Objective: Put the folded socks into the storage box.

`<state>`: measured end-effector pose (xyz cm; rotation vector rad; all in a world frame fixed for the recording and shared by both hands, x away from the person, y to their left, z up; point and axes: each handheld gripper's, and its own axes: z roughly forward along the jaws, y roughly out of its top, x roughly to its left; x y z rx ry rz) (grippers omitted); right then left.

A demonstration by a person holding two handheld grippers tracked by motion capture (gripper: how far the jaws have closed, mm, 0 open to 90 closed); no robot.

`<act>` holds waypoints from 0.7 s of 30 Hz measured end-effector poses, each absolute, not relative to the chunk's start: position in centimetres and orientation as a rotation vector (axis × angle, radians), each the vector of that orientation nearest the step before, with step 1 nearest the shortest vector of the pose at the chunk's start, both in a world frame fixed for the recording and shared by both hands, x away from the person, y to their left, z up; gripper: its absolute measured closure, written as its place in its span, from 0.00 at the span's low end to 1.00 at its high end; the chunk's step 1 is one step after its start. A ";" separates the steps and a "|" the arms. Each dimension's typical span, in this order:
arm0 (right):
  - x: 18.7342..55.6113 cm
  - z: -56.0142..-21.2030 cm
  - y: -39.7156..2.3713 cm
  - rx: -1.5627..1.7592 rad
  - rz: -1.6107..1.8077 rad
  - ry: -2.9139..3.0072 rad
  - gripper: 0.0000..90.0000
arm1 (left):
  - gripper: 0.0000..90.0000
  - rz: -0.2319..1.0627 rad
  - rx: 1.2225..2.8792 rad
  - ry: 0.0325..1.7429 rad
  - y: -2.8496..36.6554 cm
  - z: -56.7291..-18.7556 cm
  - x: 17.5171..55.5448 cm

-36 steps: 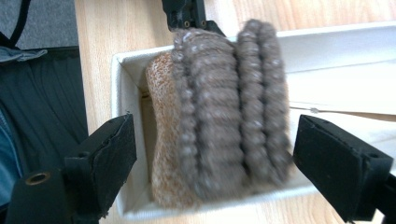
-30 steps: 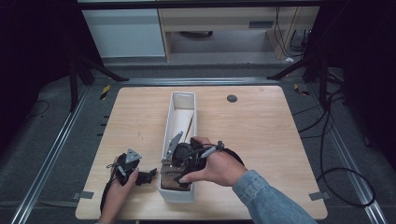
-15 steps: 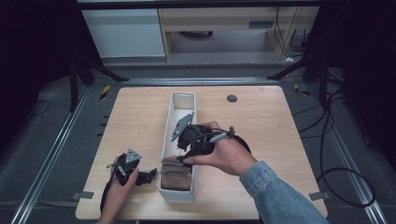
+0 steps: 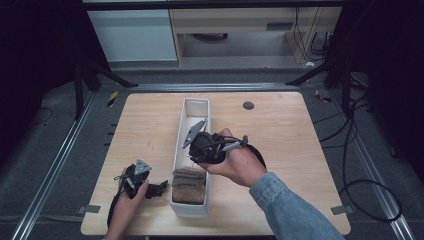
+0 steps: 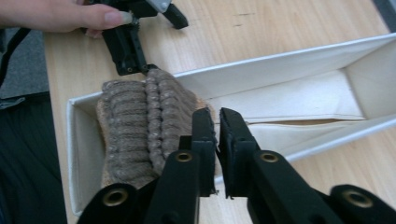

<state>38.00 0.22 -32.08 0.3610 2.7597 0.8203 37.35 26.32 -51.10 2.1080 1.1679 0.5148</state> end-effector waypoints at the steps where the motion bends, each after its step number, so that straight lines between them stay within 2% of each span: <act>1: 38.0 -32.3 0.4 0.358 0.820 2.771 0.98 | 0.00 0.515 2.108 1.168 26.3 -51.1 37.4; 21: 37.8 -34.8 1.4 0.340 0.779 2.882 1.00 | 0.00 0.516 2.104 1.169 26.3 -51.1 37.4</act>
